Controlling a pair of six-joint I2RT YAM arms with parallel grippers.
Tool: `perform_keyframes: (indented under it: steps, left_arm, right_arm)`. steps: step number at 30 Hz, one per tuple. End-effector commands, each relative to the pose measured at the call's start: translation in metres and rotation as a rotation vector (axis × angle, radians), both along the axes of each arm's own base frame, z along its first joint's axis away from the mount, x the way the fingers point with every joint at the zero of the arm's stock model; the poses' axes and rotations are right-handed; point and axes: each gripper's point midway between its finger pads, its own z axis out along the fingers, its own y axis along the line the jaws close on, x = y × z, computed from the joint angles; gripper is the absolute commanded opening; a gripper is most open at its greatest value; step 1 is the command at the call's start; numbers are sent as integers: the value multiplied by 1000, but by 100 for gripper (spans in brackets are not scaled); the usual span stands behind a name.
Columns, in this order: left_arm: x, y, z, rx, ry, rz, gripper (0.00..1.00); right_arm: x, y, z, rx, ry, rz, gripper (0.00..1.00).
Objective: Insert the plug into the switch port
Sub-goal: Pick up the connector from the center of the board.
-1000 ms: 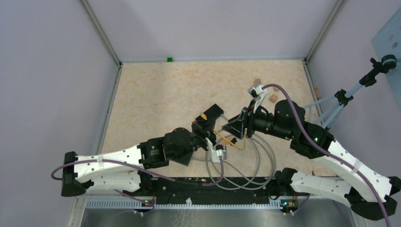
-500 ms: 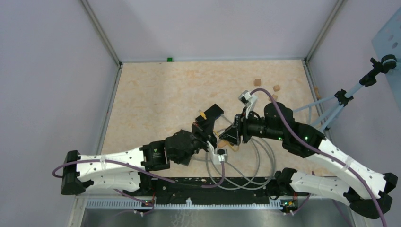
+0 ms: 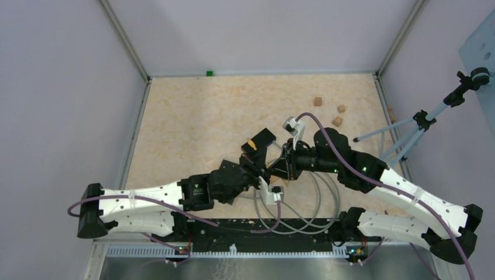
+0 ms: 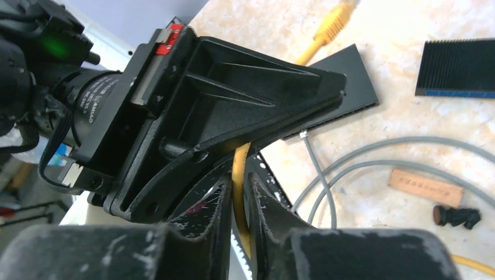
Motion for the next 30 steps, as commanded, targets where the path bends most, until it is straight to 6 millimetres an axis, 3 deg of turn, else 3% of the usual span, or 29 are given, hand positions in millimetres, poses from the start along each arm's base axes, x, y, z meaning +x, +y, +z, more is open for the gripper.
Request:
perform_keyframes:
  steps: [1, 4, 5, 6, 9, 14, 21, 25, 30]
  left_arm:
    - [-7, -7, 31, -137, 27, -26, 0]
    - [-16, -7, 51, -254, 83, -70, 2]
    - [-20, -5, 60, -301, 104, -90, 10]
    - [-24, -3, 68, -348, 124, -107, 26]
    - [-36, 8, 88, -469, 181, -157, 60]
    - [-57, 32, 117, -648, 295, -247, 86]
    - [-96, 59, 145, -839, 472, -438, 92]
    - [-107, 65, 150, -868, 515, -490, 92]
    - [-124, 69, 156, -870, 546, -580, 92]
  right_arm:
    - [6, 6, 12, 55, -75, 1, 4]
    - [9, -1, 16, 73, -122, -27, 0]
    - [10, -4, 18, 81, -143, -37, 0]
    - [11, -7, 22, 90, -166, -45, 0]
    - [12, -19, 36, 126, -235, -73, 0]
    - [11, -34, 54, 152, -349, -90, 0]
    - [0, -43, 81, 239, -604, -8, 0]
    - [-23, -44, 104, 327, -813, 118, 0]
    - [-54, -43, 111, 372, -923, 305, 0]
